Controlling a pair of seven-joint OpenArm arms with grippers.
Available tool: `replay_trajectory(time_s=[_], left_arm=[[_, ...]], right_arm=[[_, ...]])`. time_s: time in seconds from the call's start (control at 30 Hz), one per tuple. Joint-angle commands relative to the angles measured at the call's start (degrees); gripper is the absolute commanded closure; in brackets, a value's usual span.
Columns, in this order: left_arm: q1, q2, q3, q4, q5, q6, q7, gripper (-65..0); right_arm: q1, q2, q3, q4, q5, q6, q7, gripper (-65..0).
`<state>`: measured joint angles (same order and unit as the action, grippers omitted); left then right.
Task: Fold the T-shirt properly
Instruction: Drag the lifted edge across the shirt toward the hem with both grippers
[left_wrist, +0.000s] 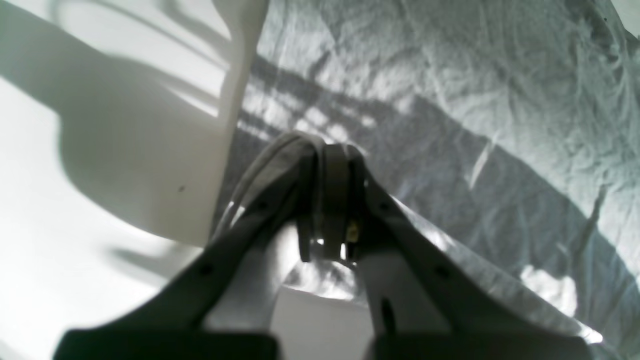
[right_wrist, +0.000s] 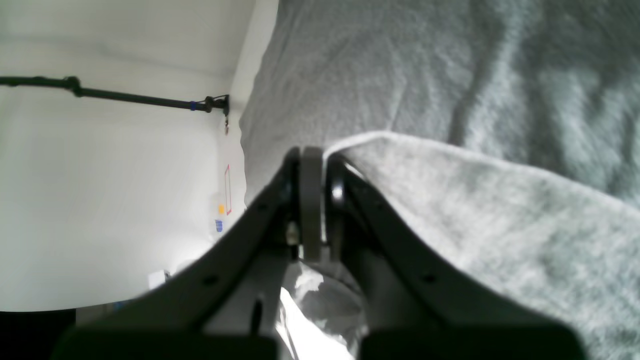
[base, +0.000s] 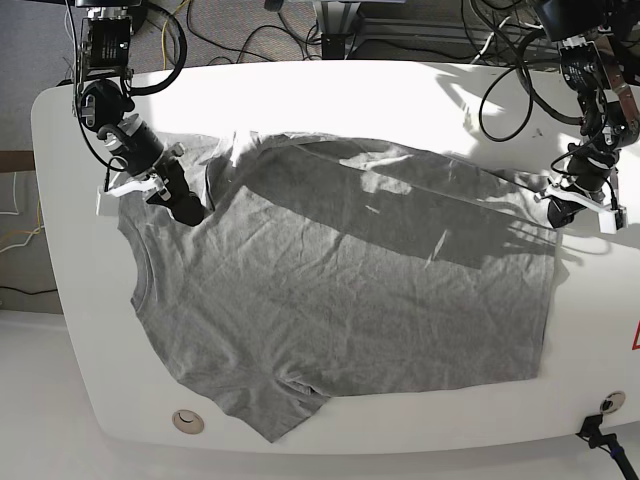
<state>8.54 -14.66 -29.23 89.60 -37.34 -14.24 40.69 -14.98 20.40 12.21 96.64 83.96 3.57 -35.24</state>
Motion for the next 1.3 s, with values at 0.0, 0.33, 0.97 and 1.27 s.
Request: replay_trajectory(time_s=[0.0,0.33,0.97,1.27], left_arm=[[-1.11,-0.95,-0.26,-0.86,-0.50,-0.05,-1.17,0.0],[-5.85,-1.04,-0.09,-8.68,-0.50,-0.05,-1.26,0.0],[-14.03,-2.97,-0.44,-17.29,-0.68,0.04,-1.26,0.0],[-17.19,-4.47,-0.44,-22.48,-0.86,-0.05,-1.26,0.0]], right_arm=[[2.98,0.39,-0.03,-1.12,1.04,0.95,0.56,0.0],[15.55,0.21,-4.43,-10.53,1.04,0.95,0.56,0.0],[27.33,0.12,-4.51,-25.83,1.04,1.31,0.56,0.0],[29.00,-2.25,-4.34,-26.18,-2.16,1.31,0.56,0.0]])
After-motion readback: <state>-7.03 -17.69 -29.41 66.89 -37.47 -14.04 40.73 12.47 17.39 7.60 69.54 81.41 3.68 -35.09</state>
